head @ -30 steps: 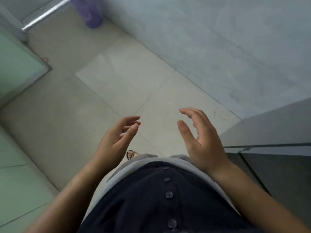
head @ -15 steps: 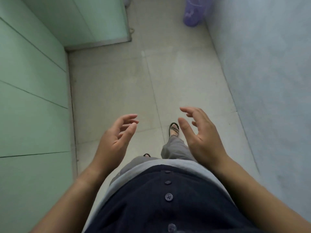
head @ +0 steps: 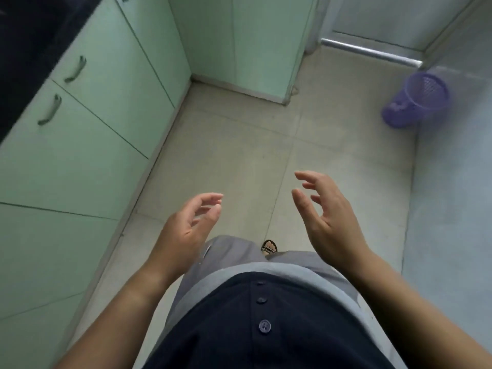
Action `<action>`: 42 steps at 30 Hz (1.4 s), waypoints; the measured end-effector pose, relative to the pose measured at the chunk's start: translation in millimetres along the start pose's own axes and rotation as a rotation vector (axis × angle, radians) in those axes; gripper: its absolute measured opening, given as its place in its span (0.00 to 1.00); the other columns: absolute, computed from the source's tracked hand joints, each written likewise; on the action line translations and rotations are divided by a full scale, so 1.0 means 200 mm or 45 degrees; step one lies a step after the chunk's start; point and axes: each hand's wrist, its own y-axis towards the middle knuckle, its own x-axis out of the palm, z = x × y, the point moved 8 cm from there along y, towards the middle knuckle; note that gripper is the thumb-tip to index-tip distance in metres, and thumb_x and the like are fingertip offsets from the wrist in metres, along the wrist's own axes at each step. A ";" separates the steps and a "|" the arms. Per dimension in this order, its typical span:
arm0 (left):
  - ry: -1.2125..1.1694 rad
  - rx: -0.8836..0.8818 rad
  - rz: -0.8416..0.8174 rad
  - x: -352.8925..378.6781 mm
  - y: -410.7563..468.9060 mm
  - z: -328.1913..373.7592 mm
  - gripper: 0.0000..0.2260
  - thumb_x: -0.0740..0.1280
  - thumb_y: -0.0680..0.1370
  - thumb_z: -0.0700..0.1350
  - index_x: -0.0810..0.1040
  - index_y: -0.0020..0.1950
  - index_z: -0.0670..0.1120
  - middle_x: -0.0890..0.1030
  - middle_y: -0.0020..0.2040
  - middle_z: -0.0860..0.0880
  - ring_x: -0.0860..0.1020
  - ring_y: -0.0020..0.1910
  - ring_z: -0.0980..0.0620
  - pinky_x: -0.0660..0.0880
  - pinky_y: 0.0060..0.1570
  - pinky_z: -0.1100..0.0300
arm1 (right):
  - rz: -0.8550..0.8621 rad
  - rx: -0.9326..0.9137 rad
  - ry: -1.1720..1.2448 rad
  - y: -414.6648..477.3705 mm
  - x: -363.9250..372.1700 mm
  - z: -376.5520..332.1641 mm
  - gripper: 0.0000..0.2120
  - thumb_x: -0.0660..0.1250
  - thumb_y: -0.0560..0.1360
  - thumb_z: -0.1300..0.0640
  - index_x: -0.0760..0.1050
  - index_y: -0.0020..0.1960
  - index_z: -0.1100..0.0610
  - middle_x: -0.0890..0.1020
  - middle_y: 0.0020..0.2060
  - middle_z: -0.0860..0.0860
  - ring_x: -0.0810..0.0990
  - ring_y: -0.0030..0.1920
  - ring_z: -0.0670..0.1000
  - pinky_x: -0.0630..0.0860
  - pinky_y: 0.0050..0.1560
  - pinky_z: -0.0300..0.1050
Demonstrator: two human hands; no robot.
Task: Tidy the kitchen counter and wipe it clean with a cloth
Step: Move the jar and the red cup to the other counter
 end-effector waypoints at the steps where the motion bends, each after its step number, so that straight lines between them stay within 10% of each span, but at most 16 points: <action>1: -0.019 -0.037 0.036 -0.03 0.01 -0.02 0.18 0.58 0.71 0.64 0.76 0.57 0.60 0.79 0.55 0.61 0.75 0.53 0.68 0.69 0.45 0.79 | -0.059 -0.005 -0.007 0.05 0.03 0.01 0.24 0.53 0.75 0.40 0.69 0.64 0.53 0.73 0.59 0.44 0.72 0.60 0.42 0.71 0.62 0.45; 34: -0.370 -0.445 1.108 -2.22 0.99 -0.51 0.18 0.58 0.69 0.66 0.76 0.54 0.61 0.80 0.54 0.62 0.75 0.56 0.67 0.70 0.54 0.64 | -1.029 -0.683 -0.159 2.20 1.99 -1.58 0.22 0.54 0.75 0.41 0.68 0.65 0.50 0.72 0.59 0.41 0.71 0.59 0.40 0.69 0.56 0.35; 42: -0.360 -0.606 1.371 -2.74 1.24 -0.72 0.10 0.63 0.77 0.52 0.76 0.57 0.56 0.78 0.56 0.58 0.74 0.57 0.63 0.70 0.54 0.64 | -1.335 -0.951 -0.189 2.60 2.60 -2.14 0.26 0.53 0.74 0.39 0.67 0.66 0.52 0.71 0.62 0.44 0.71 0.60 0.41 0.65 0.54 0.26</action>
